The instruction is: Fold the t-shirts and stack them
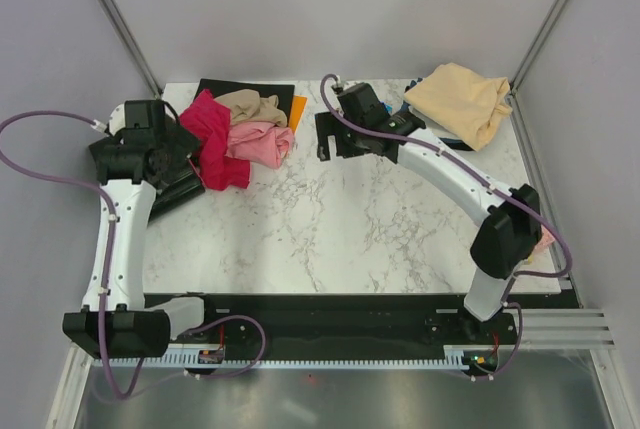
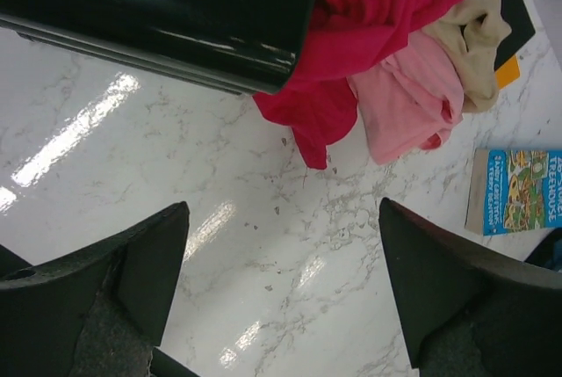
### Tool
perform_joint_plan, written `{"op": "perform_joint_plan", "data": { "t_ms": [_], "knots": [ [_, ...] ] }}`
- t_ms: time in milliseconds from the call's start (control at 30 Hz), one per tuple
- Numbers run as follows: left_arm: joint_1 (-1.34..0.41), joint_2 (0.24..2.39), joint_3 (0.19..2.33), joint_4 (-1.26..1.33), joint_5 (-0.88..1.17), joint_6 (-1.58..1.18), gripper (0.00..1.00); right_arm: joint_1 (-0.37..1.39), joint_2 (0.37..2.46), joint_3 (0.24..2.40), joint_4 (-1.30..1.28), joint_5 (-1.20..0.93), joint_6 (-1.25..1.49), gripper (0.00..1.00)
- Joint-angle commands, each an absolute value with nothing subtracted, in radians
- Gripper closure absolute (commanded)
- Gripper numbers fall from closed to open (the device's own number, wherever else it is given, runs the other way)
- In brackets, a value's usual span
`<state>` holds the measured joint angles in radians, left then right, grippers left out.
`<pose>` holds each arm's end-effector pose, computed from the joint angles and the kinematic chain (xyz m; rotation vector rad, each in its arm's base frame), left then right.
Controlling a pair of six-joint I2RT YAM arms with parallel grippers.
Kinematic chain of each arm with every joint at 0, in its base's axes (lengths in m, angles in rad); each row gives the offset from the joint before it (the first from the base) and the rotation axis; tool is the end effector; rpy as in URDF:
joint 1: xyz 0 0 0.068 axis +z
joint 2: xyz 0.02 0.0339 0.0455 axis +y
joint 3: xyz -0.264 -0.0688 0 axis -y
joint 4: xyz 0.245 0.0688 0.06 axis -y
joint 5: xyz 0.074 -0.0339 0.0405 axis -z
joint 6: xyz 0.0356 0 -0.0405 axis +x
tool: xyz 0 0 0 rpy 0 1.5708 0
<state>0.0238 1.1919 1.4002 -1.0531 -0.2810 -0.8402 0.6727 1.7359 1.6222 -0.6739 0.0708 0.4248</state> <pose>0.2212 0.0151 0.3872 -1.1077 2.0986 -0.0497 0.3073 0.2416 0.3281 -0.2620 2.3873 0.4447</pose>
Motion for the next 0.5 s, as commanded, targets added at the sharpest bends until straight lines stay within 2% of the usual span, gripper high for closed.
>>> {"op": "perform_joint_plan", "data": {
  "t_ms": [0, 100, 133, 167, 233, 267, 300, 333, 367, 400, 433, 467],
  "knots": [
    [0.09, 1.203, 1.485, -1.089, -0.396, -0.801, 0.06, 0.675, 1.863, 1.905, -0.724, 0.002, 0.287, 0.07],
    [0.228, 1.215, 1.477, -1.095, -0.35, -0.782, 0.18, 0.672, 1.969, 2.051, -0.749, -0.038, 0.29, 0.15],
    [0.283, 1.219, 1.479, -1.098, -0.339, -0.779, 0.22, 0.672, 2.008, 2.113, -0.746, -0.05, 0.299, 0.2],
    [0.291, 1.223, 1.483, -1.107, -0.363, -0.785, 0.34, 0.672, 2.028, 2.14, -0.739, -0.09, 0.305, 0.31],
    [0.31, 1.236, 1.512, -1.135, -0.38, -0.813, 0.42, 0.672, 2.069, 2.181, -0.707, -0.139, 0.345, 0.38],
    [0.316, 1.239, 1.522, -1.134, -0.382, -0.819, 0.46, 0.669, 2.08, 2.18, -0.689, -0.214, 0.362, 0.52],
    [0.321, 1.247, 1.523, -1.14, -0.387, -0.824, 0.51, 0.669, 2.091, 2.181, -0.669, -0.256, 0.376, 0.58],
    [0.325, 1.25, 1.525, -1.146, -0.396, -0.84, 0.55, 0.667, 2.112, 2.169, -0.62, -0.302, 0.417, 0.7],
    [0.327, 1.253, 1.522, -1.153, -0.414, -0.85, 0.62, 0.672, 2.124, 2.163, -0.589, -0.358, 0.44, 0.87],
    [0.328, 1.256, 1.52, -1.16, -0.425, -0.854, 0.69, 0.675, 2.135, 2.16, -0.563, -0.439, 0.465, 0.99],
    [0.334, 1.258, 1.52, -1.17, -0.434, -0.868, 0.81, 0.68, 2.155, 2.151, -0.513, -0.477, 0.485, 1.0],
    [0.337, 1.258, 1.517, -1.175, -0.454, -0.874, 0.88, 0.684, 2.163, 2.152, -0.496, -0.503, 0.512, 1.0]
  ]
}}
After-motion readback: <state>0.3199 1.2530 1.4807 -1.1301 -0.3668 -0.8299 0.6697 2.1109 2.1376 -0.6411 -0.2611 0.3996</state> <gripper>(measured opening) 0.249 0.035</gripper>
